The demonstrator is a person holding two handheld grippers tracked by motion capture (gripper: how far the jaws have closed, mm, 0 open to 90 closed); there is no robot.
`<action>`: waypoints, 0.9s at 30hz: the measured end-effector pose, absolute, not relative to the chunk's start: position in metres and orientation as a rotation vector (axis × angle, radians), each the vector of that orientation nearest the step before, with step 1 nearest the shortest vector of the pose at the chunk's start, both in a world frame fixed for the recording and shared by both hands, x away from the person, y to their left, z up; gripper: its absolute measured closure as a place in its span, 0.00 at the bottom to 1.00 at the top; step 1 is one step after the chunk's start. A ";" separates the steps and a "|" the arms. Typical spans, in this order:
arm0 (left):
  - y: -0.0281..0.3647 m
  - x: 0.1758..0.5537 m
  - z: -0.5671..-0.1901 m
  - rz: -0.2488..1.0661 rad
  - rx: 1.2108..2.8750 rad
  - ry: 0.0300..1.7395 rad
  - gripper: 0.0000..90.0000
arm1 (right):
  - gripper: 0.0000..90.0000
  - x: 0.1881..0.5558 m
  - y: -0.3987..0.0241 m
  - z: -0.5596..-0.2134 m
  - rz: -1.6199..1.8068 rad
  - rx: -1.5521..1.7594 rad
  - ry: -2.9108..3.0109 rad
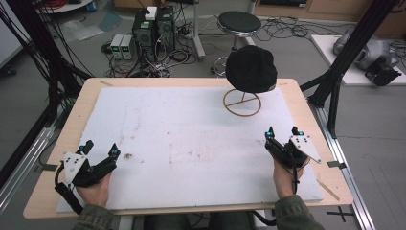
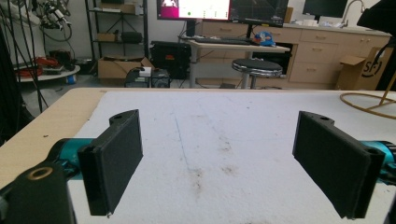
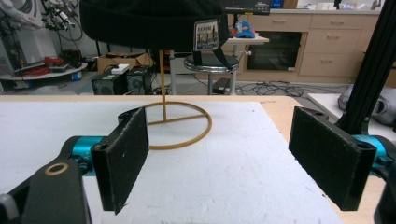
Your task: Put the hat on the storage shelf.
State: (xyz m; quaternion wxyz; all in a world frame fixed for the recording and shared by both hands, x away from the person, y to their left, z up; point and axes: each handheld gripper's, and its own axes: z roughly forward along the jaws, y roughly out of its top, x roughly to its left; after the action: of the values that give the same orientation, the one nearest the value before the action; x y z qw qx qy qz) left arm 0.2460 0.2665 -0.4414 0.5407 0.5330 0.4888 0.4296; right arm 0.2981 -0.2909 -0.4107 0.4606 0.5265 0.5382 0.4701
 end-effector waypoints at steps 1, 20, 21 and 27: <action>0.267 0.246 -0.441 1.021 1.266 1.162 0.18 | 0.22 0.299 -0.291 -0.412 1.157 1.306 1.326; 0.268 0.244 -0.442 1.025 1.280 1.163 0.18 | 0.21 0.302 -0.294 -0.414 1.158 1.348 1.331; 0.268 0.244 -0.441 1.026 1.278 1.163 0.18 | 0.21 0.302 -0.294 -0.414 1.159 1.348 1.334; 0.268 0.242 -0.442 1.024 1.277 1.167 0.18 | 0.21 0.304 -0.294 -0.415 1.153 1.353 1.342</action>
State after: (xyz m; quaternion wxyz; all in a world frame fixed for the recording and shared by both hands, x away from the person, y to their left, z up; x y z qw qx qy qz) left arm 0.2422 0.2685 -0.4418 0.5359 0.5363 0.4902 0.4301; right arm 0.3037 -0.2940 -0.4150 0.4414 0.5449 0.5406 0.4647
